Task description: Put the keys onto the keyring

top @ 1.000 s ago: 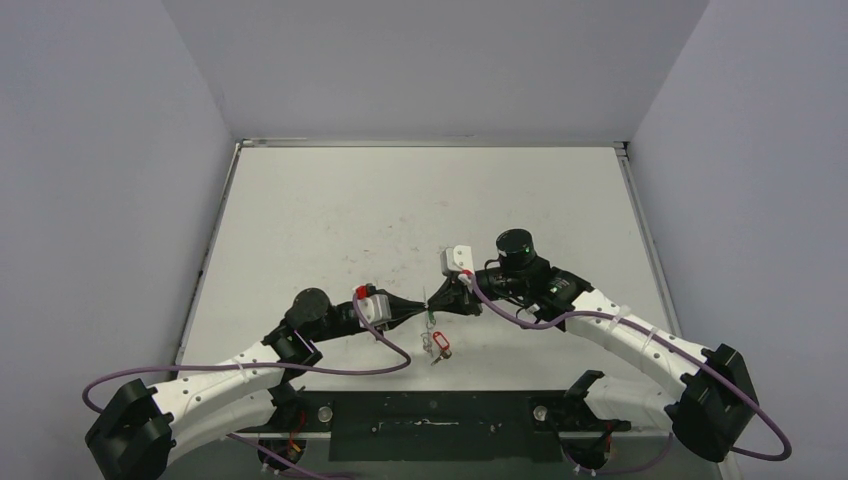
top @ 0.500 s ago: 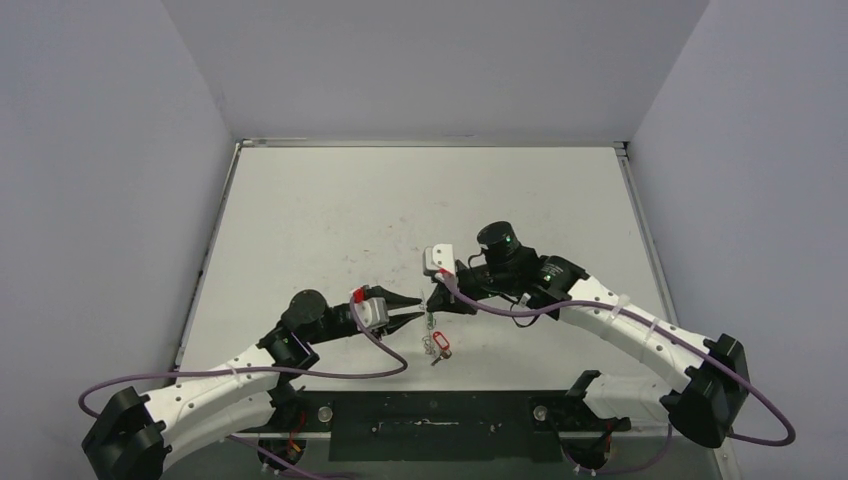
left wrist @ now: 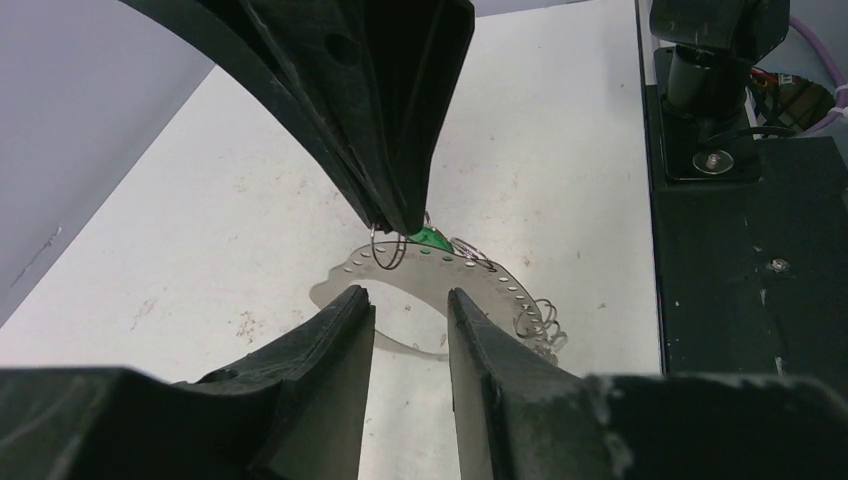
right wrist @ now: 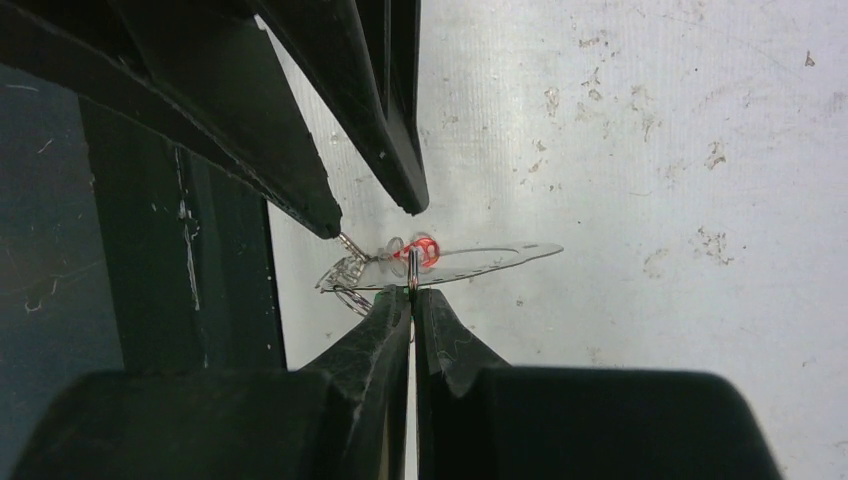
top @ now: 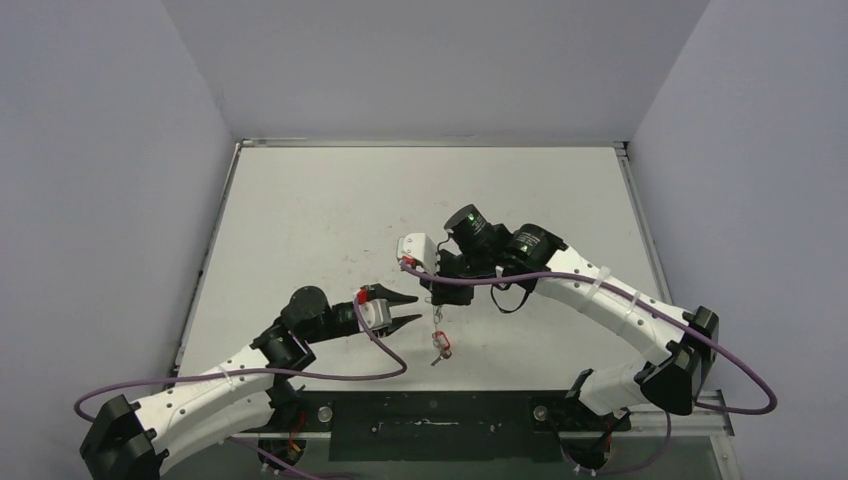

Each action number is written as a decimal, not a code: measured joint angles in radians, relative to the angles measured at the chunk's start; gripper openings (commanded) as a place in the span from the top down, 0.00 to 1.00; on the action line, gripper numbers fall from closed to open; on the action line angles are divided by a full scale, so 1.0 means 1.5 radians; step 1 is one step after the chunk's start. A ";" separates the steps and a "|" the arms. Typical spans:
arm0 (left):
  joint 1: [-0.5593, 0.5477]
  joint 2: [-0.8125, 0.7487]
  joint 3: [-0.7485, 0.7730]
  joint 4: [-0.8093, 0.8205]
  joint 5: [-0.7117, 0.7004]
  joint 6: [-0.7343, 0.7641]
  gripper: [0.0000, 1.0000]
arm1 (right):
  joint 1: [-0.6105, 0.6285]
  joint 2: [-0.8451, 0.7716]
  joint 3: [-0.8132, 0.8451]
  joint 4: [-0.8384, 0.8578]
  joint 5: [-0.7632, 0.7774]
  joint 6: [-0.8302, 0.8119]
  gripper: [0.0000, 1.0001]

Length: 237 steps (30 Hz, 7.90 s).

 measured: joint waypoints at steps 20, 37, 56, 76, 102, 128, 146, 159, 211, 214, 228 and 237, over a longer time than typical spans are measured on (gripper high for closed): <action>0.000 0.068 0.013 0.028 0.017 0.001 0.82 | 0.041 0.101 0.102 -0.110 0.034 0.032 1.00; 0.000 0.105 0.031 0.028 0.041 0.014 1.00 | 0.046 0.100 0.102 -0.123 0.043 0.032 1.00; 0.000 0.119 0.069 -0.021 0.054 0.040 0.85 | 0.049 0.086 0.102 -0.125 0.055 0.016 1.00; -0.001 0.104 0.034 0.014 0.033 -0.001 1.00 | 0.040 0.052 0.066 -0.039 0.072 0.035 0.49; -0.006 0.093 -0.074 0.278 0.015 -0.074 1.00 | -0.121 -0.220 -0.286 0.370 -0.246 -0.020 0.60; -0.006 0.094 -0.072 0.278 0.031 -0.071 1.00 | -0.114 -0.157 -0.312 0.420 -0.302 -0.038 0.83; -0.006 0.055 -0.071 0.237 0.020 -0.055 0.72 | -0.106 -0.138 -0.288 0.363 -0.297 -0.041 1.00; -0.006 -0.046 -0.013 0.051 -0.042 0.003 0.63 | -0.027 -0.012 -0.039 0.061 -0.092 -0.031 1.00; -0.009 0.056 -0.018 0.069 -0.043 -0.008 1.00 | -0.103 -0.081 -0.091 0.117 -0.076 0.055 0.45; -0.009 0.056 -0.032 0.108 -0.043 -0.020 1.00 | -0.121 -0.108 -0.137 0.158 -0.137 0.054 0.50; -0.009 0.045 -0.055 0.171 -0.042 -0.036 1.00 | -0.127 -0.102 -0.179 0.244 -0.270 0.050 0.67; -0.009 0.045 -0.055 0.172 -0.039 -0.036 1.00 | -0.127 -0.083 -0.184 0.279 -0.284 0.055 0.73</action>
